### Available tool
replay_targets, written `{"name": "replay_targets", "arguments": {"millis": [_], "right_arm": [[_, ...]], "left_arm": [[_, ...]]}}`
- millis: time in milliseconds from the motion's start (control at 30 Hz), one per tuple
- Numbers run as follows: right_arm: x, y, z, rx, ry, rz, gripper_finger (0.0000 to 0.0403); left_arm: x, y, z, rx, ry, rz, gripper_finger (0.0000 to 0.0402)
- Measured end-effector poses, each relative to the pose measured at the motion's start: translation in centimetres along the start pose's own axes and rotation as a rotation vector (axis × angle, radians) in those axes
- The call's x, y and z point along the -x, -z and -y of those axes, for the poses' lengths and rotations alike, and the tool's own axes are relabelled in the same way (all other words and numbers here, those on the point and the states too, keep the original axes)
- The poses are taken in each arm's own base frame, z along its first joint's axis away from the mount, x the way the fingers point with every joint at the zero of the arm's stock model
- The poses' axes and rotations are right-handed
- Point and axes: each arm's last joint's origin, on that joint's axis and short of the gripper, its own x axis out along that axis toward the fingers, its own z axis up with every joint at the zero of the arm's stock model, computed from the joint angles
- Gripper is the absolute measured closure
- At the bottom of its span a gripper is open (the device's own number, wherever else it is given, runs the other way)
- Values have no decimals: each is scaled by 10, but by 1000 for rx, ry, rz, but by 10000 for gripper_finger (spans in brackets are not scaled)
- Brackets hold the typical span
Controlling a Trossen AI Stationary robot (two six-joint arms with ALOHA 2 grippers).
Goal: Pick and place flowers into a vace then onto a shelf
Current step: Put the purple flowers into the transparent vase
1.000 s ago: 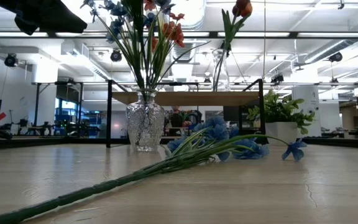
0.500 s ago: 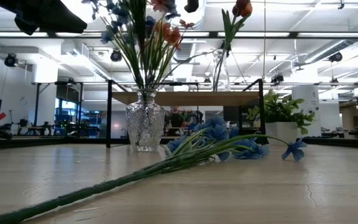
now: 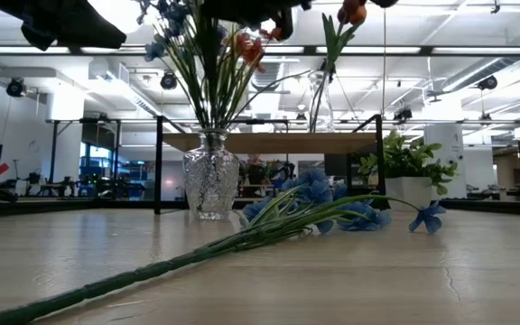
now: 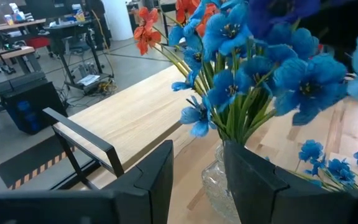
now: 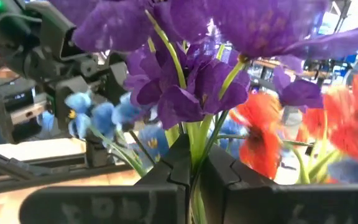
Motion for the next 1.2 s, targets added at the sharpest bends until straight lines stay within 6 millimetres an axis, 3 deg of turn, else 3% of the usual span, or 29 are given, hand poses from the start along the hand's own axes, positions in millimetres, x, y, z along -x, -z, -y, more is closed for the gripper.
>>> {"name": "replay_targets", "arguments": {"millis": [433,800,1200], "right_arm": [[7,33,8,-95,12,-53,394],[5,33,14,-109,29,-15,392],[-3,21,14,-90,-14,-50,283]], "left_arm": [[-1,0,0,1,-4,0,276],[-1,0,0,3,-4,0,276],[-1,0,0,9,-3,1,276]]}}
